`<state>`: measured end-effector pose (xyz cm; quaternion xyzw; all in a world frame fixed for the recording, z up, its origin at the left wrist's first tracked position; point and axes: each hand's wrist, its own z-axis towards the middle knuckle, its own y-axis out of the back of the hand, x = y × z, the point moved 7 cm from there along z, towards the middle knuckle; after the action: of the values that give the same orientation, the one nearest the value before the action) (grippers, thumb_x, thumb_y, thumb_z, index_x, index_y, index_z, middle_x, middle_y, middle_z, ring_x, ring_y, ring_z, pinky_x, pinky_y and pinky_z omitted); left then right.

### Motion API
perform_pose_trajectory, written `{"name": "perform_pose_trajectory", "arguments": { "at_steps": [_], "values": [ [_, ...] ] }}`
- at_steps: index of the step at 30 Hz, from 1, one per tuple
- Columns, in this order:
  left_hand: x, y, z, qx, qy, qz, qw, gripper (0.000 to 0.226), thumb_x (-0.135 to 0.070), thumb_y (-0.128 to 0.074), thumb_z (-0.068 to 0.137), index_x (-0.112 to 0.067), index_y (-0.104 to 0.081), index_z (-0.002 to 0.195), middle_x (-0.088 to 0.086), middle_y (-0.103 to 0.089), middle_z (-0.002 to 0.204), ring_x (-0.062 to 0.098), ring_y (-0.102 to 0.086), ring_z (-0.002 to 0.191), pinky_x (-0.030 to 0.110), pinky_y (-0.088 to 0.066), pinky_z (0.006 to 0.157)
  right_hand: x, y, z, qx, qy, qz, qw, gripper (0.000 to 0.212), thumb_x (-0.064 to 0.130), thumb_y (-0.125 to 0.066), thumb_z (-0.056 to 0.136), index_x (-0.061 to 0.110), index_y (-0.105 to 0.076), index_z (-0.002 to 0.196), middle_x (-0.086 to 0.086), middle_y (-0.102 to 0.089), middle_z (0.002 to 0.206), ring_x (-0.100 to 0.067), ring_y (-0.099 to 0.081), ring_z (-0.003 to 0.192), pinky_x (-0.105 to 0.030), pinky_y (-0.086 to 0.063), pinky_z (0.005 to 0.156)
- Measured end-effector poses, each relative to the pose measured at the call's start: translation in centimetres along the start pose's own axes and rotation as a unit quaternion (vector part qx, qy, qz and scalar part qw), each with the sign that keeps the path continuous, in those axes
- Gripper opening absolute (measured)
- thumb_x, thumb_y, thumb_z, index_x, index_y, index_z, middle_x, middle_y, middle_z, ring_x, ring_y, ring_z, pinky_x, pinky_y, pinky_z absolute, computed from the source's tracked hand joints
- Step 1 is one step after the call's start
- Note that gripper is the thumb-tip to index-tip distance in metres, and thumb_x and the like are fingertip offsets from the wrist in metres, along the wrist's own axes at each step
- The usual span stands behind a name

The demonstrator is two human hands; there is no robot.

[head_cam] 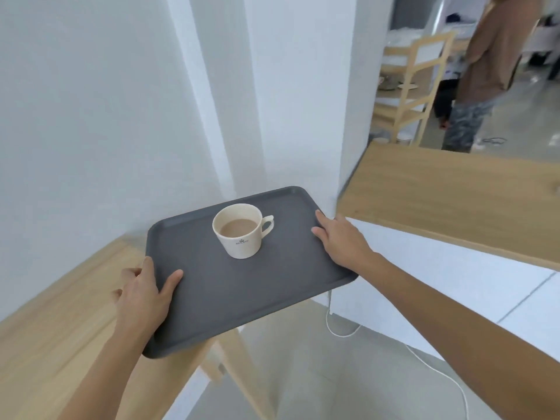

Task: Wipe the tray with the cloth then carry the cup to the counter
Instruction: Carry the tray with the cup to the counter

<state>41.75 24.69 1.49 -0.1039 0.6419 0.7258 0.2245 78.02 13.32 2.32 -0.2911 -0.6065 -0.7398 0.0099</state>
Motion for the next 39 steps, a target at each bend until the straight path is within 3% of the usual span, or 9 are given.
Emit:
{"name": "perform_pose_trajectory", "arguments": {
  "at_steps": [5,11,15,19,23,27,31,34,39],
  "values": [
    [-11.9,-7.7,1.8,0.035,-0.076,-0.022,0.996,0.044,-0.052,-0.049,0.09,-0.016,-0.044,0.114,0.016,-0.054,0.103,0.028,-0.037,0.117,0.047,-0.029,0.093,-12.5,5.9,-1.0,-0.028,-0.078,0.024,0.996,0.054,0.043,-0.033,0.1,0.022,-0.026,0.149,-0.02,-0.048,0.126,-0.039,-0.051,0.113,-0.044,-0.043,0.091],
    [-27.2,-16.3,1.1,0.085,-0.145,-0.059,0.984,0.042,-0.05,-0.051,0.09,-0.021,-0.046,0.12,0.012,-0.048,0.104,0.032,-0.042,0.114,0.048,-0.032,0.094,-26.7,12.6,-2.8,-0.058,-0.163,0.039,0.984,0.056,0.041,-0.034,0.101,0.019,-0.023,0.151,-0.022,-0.047,0.13,-0.037,-0.045,0.122,-0.041,-0.037,0.096],
    [-36.3,-21.2,0.3,0.121,-0.189,-0.083,0.971,0.047,-0.048,-0.053,0.089,-0.022,-0.044,0.128,0.007,-0.039,0.1,0.036,-0.047,0.108,0.048,-0.037,0.093,-35.2,15.6,-4.3,-0.072,-0.228,0.026,0.971,0.056,0.043,-0.033,0.1,0.021,-0.023,0.15,-0.023,-0.048,0.127,-0.04,-0.051,0.114,-0.044,-0.042,0.097],
    [-44.1,-26.2,0.6,0.155,-0.24,-0.084,0.954,0.043,-0.048,-0.053,0.09,-0.018,-0.046,0.12,0.007,-0.042,0.098,0.035,-0.046,0.11,0.046,-0.037,0.088,-42.0,17.9,-5.3,-0.09,-0.281,0.005,0.956,0.056,0.046,-0.031,0.099,0.023,-0.024,0.15,-0.021,-0.048,0.119,-0.041,-0.056,0.101,-0.048,-0.046,0.094],
    [-50.3,-31.3,1.5,0.188,-0.263,-0.1,0.941,0.037,-0.049,-0.054,0.088,-0.016,-0.045,0.101,0.004,-0.043,0.09,0.035,-0.047,0.103,0.049,-0.041,0.09,-47.8,18.7,-5.2,-0.098,-0.325,-0.012,0.941,0.055,0.046,-0.03,0.099,0.023,-0.024,0.149,-0.019,-0.047,0.116,-0.04,-0.056,0.097,-0.047,-0.047,0.09],
    [-55.8,-36.7,3.2,0.203,-0.295,-0.102,0.928,0.043,-0.052,-0.054,0.087,-0.016,-0.043,0.109,0.005,-0.046,0.09,0.032,-0.047,0.102,0.051,-0.045,0.087,-53.5,18.9,-3.5,-0.106,-0.361,-0.027,0.926,0.055,0.045,-0.029,0.099,0.023,-0.024,0.149,-0.019,-0.048,0.115,-0.039,-0.057,0.094,-0.046,-0.049,0.087],
    [-60.8,-41.5,5.8,0.21,-0.312,-0.093,0.922,0.061,-0.049,-0.053,0.089,-0.013,-0.037,0.136,0.01,-0.048,0.106,0.033,-0.046,0.108,0.047,-0.039,0.092,-58.4,18.4,-1.0,-0.112,-0.396,-0.022,0.911,0.055,0.045,-0.03,0.099,0.024,-0.024,0.15,-0.015,-0.049,0.11,-0.038,-0.058,0.091,-0.046,-0.049,0.085],
    [-64.3,-45.4,8.1,0.227,-0.322,-0.096,0.914,0.067,-0.052,-0.05,0.09,-0.013,-0.032,0.142,0.014,-0.05,0.115,0.032,-0.044,0.112,0.046,-0.036,0.094,-61.9,18.5,1.4,-0.12,-0.42,-0.023,0.899,0.056,0.045,-0.031,0.098,0.023,-0.025,0.15,-0.014,-0.048,0.107,-0.039,-0.059,0.092,-0.045,-0.049,0.085],
    [-69.3,-50.0,11.3,0.239,-0.324,-0.091,0.911,0.069,-0.05,-0.052,0.09,-0.012,-0.031,0.145,0.017,-0.047,0.114,0.035,-0.047,0.105,0.047,-0.034,0.096,-66.4,18.4,5.6,-0.126,-0.445,-0.017,0.886,0.055,0.044,-0.032,0.099,0.025,-0.024,0.15,-0.014,-0.047,0.11,-0.039,-0.057,0.093,-0.045,-0.05,0.082]
  ]
}}
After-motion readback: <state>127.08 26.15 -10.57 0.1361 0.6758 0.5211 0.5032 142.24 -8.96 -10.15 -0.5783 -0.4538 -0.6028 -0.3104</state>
